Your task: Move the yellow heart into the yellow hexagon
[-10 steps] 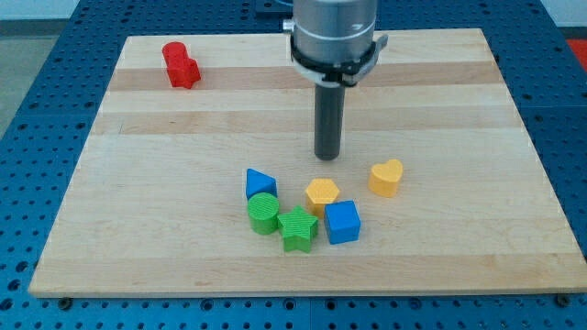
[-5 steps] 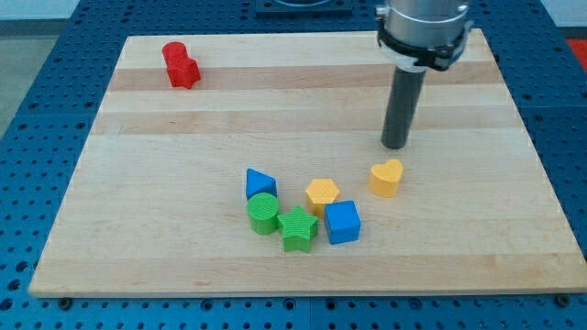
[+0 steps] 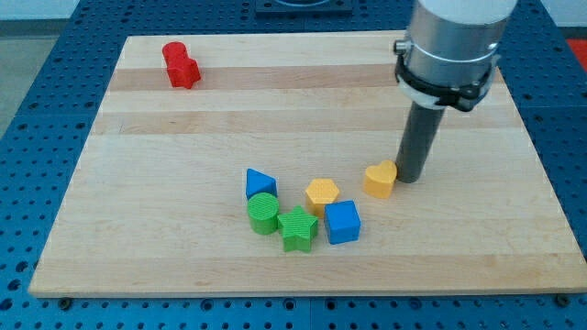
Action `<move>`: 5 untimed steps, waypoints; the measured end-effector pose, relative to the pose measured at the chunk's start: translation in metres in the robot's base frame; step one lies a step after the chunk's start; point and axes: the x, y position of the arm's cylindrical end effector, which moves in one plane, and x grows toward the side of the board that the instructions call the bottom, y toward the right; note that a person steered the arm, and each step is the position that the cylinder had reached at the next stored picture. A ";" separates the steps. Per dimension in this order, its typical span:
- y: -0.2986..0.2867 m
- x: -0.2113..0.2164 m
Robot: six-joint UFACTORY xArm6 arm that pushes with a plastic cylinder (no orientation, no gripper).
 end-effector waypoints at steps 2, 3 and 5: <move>-0.025 0.000; -0.030 0.006; -0.031 0.027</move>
